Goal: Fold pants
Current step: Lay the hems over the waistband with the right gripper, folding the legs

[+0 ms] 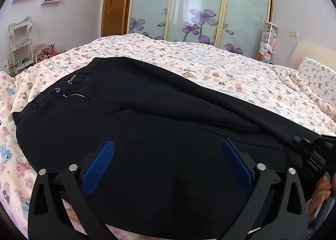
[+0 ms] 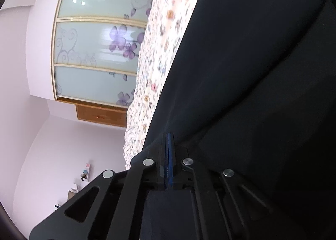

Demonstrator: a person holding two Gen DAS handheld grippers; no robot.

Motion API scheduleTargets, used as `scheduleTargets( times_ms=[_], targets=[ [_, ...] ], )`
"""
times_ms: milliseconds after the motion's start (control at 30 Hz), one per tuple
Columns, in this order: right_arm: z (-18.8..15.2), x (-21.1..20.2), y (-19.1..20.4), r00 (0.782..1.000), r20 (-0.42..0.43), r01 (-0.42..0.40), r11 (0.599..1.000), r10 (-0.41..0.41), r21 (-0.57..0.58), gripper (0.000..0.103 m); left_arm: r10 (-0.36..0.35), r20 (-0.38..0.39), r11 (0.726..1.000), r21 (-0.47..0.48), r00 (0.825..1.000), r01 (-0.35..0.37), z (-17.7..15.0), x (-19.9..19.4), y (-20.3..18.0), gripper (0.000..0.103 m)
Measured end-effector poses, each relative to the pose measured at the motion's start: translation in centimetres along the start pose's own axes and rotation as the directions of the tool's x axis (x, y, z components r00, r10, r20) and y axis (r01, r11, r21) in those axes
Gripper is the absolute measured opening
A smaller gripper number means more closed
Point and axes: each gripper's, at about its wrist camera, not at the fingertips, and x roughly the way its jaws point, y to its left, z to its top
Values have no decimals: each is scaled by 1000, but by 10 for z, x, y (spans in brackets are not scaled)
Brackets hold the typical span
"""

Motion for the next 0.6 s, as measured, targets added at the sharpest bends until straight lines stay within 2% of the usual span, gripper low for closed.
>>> scheduleTargets(
  times_ms=[67, 167, 200, 300, 333, 600],
  targets=[
    [8, -2, -2, 1000, -13, 21, 1000, -21, -10, 0, 3, -3, 1000, 5, 1000, -3, -1, 1, -2, 101],
    [12, 3, -5, 997, -74, -4, 1000, 7, 28, 2, 8, -8, 1000, 18, 1000, -8, -2, 2, -4, 101],
    [13, 4, -5, 996, -85, -13, 999, 16, 29, 8, 9, -10, 1000, 20, 1000, -9, -2, 3, -4, 101],
    [11, 8, 2, 994, -108, -32, 999, 33, 4, 35, 12, -16, 1000, 23, 1000, -11, -2, 4, -4, 101],
    [10, 6, 4, 993, -113, -41, 999, 41, 0, 37, 13, -17, 1000, 23, 1000, -12, -2, 5, -4, 101],
    [-2, 38, 2, 980, -182, -69, 993, 85, 91, 37, 14, -21, 1000, 22, 1000, -13, -4, 5, -3, 101]
  ],
)
